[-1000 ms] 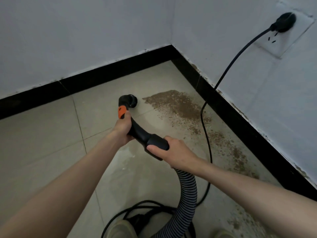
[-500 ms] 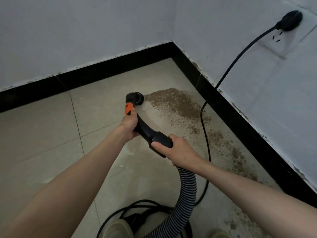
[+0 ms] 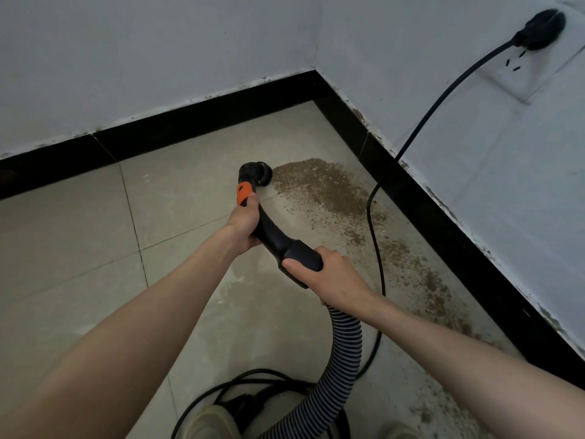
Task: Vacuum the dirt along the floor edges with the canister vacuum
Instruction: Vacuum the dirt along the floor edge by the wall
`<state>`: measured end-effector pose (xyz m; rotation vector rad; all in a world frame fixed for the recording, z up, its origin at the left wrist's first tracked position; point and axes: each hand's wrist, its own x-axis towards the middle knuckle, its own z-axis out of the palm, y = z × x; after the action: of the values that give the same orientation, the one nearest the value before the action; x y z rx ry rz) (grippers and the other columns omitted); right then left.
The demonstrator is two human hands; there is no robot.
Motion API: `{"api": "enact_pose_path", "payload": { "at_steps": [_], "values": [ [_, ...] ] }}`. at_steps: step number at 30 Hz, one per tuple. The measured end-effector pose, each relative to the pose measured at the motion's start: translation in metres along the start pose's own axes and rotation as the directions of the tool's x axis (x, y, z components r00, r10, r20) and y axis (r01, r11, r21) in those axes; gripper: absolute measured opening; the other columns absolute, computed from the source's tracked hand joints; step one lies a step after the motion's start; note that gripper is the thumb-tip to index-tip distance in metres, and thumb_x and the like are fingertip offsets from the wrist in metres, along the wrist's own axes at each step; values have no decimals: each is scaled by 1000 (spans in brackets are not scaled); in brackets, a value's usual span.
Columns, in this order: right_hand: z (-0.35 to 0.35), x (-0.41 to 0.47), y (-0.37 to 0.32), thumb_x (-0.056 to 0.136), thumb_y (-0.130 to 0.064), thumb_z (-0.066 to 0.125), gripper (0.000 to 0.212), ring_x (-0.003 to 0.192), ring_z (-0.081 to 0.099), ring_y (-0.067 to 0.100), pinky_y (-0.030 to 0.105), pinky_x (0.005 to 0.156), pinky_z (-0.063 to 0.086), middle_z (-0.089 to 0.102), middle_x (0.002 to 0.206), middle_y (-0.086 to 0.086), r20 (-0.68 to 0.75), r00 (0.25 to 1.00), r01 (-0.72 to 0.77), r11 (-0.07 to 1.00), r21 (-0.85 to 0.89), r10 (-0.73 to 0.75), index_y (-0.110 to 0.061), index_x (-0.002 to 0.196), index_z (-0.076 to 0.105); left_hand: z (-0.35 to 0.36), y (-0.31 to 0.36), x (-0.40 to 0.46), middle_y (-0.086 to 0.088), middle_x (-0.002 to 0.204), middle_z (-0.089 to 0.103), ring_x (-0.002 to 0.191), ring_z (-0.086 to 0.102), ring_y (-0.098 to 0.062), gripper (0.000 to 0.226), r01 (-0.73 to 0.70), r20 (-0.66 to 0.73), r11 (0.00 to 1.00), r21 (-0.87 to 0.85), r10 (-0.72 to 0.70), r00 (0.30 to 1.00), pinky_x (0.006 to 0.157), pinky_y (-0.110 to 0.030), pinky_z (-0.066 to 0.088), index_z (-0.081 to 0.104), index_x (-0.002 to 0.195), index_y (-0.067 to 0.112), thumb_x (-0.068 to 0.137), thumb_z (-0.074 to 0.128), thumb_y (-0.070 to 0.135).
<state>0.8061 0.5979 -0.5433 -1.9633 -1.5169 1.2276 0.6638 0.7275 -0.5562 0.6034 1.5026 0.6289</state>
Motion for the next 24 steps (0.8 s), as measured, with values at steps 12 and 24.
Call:
{"api": "enact_pose_path", "payload": {
  "at_steps": [12, 24],
  "values": [
    [-9, 2, 13, 54, -88, 44, 66, 63, 59, 8, 19, 46, 37, 62, 81, -4, -52, 998, -37, 999, 33, 38, -29, 85, 52, 22, 3, 5, -9, 96, 56, 93, 59, -28, 43, -19, 37, 999, 50, 18, 999, 72, -40, 50, 40, 117, 7, 101, 33, 46],
    [-20, 6, 29, 56, -86, 46, 63, 48, 56, 2, 17, 41, 36, 59, 73, -7, -103, 993, -57, 997, 56, 63, -29, 82, 52, 50, 5, 14, -9, 96, 56, 97, 60, -28, 43, -16, 60, 994, 104, 10, 998, 59, -34, 48, 40, 118, 6, 102, 32, 45]
  ]
}}
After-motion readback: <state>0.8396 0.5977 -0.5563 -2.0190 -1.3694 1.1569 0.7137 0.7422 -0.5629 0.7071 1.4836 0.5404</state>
